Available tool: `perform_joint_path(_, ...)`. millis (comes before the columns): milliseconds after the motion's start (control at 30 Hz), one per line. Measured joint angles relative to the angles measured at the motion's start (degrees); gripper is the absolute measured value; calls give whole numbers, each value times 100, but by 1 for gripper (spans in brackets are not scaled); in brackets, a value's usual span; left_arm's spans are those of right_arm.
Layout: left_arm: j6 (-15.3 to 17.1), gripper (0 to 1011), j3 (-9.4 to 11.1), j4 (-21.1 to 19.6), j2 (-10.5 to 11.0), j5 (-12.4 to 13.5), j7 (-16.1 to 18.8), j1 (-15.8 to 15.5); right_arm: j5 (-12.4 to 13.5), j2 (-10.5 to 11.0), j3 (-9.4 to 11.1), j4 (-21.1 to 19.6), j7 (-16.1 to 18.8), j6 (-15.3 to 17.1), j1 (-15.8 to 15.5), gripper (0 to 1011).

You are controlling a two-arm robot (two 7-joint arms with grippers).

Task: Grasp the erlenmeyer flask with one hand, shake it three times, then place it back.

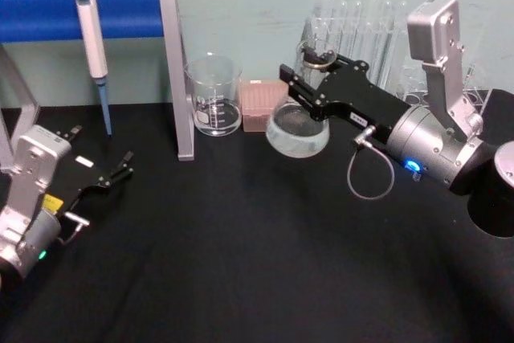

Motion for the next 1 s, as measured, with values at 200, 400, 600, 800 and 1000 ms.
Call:
perform_joint_path(200,0,1001,0,0,0,0,0,0,-181,-91,115,67,-260,40,-43,449)
perform_joint_path(400,0,1001,0,0,0,0,0,0,-374,-224,274,109,-622,128,-123,449)
perform_joint_path(600,0,1001,0,0,0,0,0,0,-546,-320,381,129,-909,229,-185,449)
perform_joint_path(800,0,1001,0,0,0,0,0,0,-665,-392,482,153,-1033,302,-240,449)
perform_joint_path(1000,0,1001,0,0,0,0,0,0,-745,-453,584,157,-1045,355,-291,449)
